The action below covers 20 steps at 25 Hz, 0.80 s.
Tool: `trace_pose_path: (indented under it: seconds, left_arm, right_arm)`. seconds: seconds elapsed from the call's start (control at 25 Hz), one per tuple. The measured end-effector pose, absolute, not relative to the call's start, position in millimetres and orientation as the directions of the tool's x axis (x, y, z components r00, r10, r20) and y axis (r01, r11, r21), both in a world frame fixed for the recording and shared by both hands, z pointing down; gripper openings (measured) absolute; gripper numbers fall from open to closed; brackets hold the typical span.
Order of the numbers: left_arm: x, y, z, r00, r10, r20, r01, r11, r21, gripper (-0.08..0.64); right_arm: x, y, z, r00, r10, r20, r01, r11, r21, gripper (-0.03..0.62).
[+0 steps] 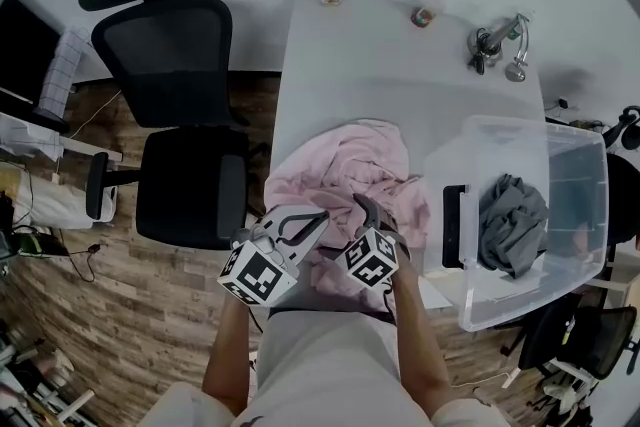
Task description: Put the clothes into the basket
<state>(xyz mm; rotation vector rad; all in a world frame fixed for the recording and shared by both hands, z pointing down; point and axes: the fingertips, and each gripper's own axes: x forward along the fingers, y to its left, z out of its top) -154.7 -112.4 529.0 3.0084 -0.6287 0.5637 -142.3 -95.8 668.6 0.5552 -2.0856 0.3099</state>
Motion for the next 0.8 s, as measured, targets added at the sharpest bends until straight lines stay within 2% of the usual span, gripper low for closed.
trace_pose_path:
  seconds: [0.4, 0.8]
  left_arm:
    - [-151.1, -113.5, 570.0, 0.844, -0.33, 0.423, -0.359, -0.933, -0.013, 0.005]
    - [-152.1, -116.7, 581.6, 0.842, -0.311, 0.441, -0.35, -0.937, 0.009, 0.005]
  right_arm:
    - [-141.5, -98.4, 717.2, -0.408, -0.252, 0.878, -0.546, 0.838, -0.013, 0.575]
    - [-126.6, -117.3, 755.5, -0.319, -0.299, 0.899, -0.591, 0.804, 0.058, 0.577]
